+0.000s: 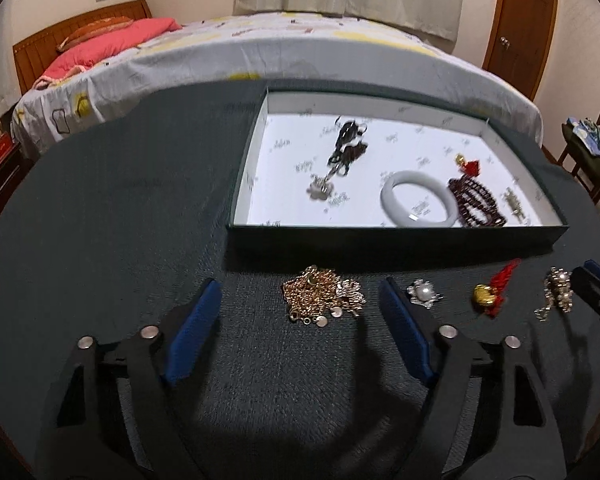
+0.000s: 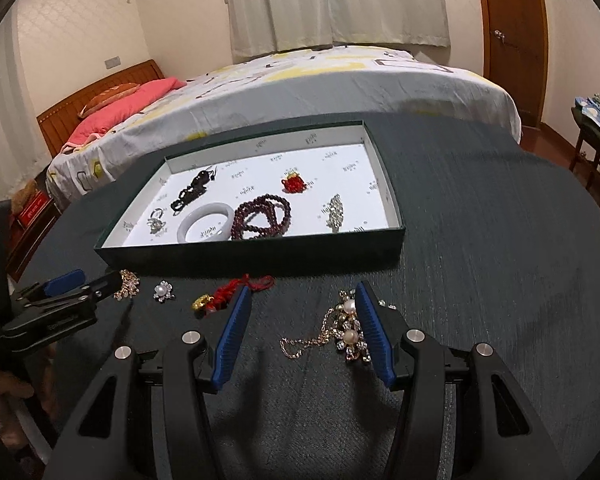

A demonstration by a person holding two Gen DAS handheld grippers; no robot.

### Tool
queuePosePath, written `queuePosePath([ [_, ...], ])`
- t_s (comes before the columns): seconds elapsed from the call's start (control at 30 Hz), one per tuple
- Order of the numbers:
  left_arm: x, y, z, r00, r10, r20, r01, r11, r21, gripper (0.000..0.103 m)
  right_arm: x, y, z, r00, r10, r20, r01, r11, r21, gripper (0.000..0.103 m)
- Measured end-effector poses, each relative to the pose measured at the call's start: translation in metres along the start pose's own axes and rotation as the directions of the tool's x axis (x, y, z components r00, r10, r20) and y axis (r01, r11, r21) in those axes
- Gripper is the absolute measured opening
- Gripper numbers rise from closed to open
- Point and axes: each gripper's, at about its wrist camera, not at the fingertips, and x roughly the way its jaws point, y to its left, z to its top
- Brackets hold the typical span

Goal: Organize jewelry
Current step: 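Move the left tool to the gold chain cluster and close on it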

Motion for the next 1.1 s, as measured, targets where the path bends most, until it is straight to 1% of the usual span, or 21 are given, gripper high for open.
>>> queuePosePath([
  [0.23,0.021,0.0,0.003,0.999,-0.004,-0.033,0.004,1.0,-0.005,0.076,0.005,0.001,-0.001,1.0,0.011,-0.008,-0.011,1.0,0.001,0.053],
  [0.33,0.023,0.0,0.004,0.999,-0.003,-0.032,0.003,1.0,0.003,0.076,0.006,0.0,-0.001,1.0,0.012,-0.01,-0.012,1.0,0.006,0.053],
  [0.4,0.022,0.002,0.004,1.0,0.001,-0.026,-0.001,1.0,0.0,0.066,0.006,-0.001,-0.001,1.0,0.013,-0.011,-0.013,1.0,0.008,0.053],
  [0.43,0.021,0.002,0.004,1.0,-0.002,-0.023,0.002,1.0,0.002,0.064,0.006,-0.001,-0.001,1.0,0.014,-0.012,-0.014,1.0,0.009,0.053],
  [0.5,0.019,0.003,0.003,1.0,0.002,-0.019,-0.002,1.0,0.007,0.052,0.007,-0.001,-0.002,1.0,0.015,-0.014,-0.015,1.0,0.01,0.053],
  [0.53,0.019,0.003,0.003,1.0,0.005,-0.018,-0.005,1.0,0.008,0.05,0.008,0.0,-0.003,1.0,0.016,-0.016,-0.016,1.0,0.01,0.053],
  [0.73,0.015,0.008,0.001,1.0,-0.02,-0.009,0.02,1.0,0.006,0.023,0.009,0.002,-0.003,1.0,0.017,-0.019,-0.017,1.0,0.005,0.053],
  [0.83,0.015,0.014,0.001,0.999,-0.047,-0.006,0.047,0.999,-0.013,0.02,0.01,0.004,-0.003,1.0,0.019,-0.018,-0.018,1.0,0.004,0.053],
  [1.03,0.008,0.016,-0.002,0.998,-0.057,0.009,0.057,0.998,-0.008,0.019,0.012,0.007,-0.002,1.0,0.022,-0.02,-0.022,1.0,-0.003,0.053],
  [1.07,0.006,0.015,-0.002,0.998,-0.057,0.013,0.057,0.998,-0.005,0.011,0.012,0.007,-0.001,1.0,0.022,-0.021,-0.022,1.0,-0.004,0.053],
  [1.1,0.004,0.015,-0.002,0.998,-0.056,0.017,0.056,0.998,0.0,0.01,0.012,0.008,-0.001,1.0,0.023,-0.021,-0.023,1.0,-0.006,0.053],
])
